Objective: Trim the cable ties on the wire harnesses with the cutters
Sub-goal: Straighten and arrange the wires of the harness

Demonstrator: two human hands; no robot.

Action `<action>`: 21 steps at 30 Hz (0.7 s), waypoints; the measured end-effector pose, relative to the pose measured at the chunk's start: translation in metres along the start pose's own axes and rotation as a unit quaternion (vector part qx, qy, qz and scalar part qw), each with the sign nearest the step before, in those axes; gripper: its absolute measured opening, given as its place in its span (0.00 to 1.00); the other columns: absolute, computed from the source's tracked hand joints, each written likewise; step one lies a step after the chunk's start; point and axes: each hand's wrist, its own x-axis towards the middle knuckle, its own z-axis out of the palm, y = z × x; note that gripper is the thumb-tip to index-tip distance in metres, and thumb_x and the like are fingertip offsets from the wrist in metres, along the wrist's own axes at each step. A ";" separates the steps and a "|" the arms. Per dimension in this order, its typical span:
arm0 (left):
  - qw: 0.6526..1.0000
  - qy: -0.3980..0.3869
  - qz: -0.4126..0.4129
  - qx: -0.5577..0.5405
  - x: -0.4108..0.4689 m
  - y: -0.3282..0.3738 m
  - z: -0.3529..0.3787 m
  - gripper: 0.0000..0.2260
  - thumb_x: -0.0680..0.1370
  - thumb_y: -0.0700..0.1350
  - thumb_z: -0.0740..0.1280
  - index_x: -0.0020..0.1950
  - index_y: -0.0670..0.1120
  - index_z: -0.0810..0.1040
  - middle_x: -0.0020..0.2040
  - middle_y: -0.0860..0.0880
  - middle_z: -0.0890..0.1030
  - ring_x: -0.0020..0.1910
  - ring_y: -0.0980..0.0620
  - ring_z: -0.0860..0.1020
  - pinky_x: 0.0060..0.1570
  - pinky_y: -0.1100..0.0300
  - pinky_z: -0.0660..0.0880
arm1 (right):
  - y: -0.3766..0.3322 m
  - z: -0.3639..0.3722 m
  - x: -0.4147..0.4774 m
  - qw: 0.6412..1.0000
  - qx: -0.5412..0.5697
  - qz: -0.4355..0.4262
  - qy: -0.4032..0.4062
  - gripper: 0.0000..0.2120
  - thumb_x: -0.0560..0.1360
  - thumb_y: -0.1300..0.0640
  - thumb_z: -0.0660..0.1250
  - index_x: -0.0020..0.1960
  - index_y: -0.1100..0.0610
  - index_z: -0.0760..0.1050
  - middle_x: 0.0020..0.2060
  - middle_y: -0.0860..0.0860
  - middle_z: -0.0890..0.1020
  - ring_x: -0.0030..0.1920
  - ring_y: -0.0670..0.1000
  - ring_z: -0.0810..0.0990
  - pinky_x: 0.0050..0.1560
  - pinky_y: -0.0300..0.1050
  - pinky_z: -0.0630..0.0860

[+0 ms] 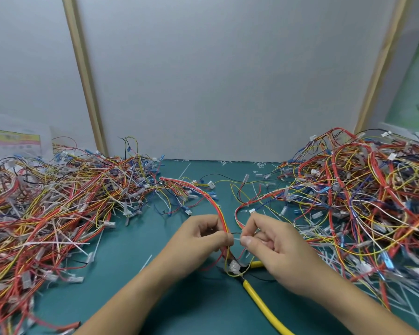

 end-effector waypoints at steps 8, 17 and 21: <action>0.958 0.232 -0.085 -0.148 0.016 -0.008 -0.018 0.11 0.81 0.46 0.65 0.44 0.39 0.77 0.30 0.48 0.79 0.29 0.50 0.81 0.33 0.59 0.74 | -0.007 0.000 -0.004 0.998 -0.032 -0.031 -0.044 0.07 0.79 0.56 0.65 0.41 0.51 0.72 0.26 0.50 0.65 0.29 0.49 0.62 0.31 0.38 0.60; 0.983 0.093 0.010 -0.158 0.004 0.007 -0.009 0.05 0.76 0.38 0.68 0.43 0.38 0.77 0.35 0.43 0.82 0.37 0.46 0.84 0.43 0.61 0.79 | -0.016 -0.005 -0.002 0.993 -0.067 -0.088 0.042 0.05 0.72 0.54 0.66 0.38 0.51 0.77 0.35 0.48 0.76 0.37 0.47 0.75 0.39 0.40 0.70; 0.993 0.009 0.036 -0.113 -0.003 0.013 0.002 0.09 0.75 0.41 0.70 0.43 0.35 0.77 0.36 0.36 0.80 0.40 0.43 0.85 0.46 0.58 0.78 | -0.015 -0.009 0.002 0.960 -0.185 -0.104 0.183 0.07 0.74 0.53 0.68 0.51 0.49 0.81 0.51 0.44 0.75 0.58 0.46 0.74 0.59 0.35 0.67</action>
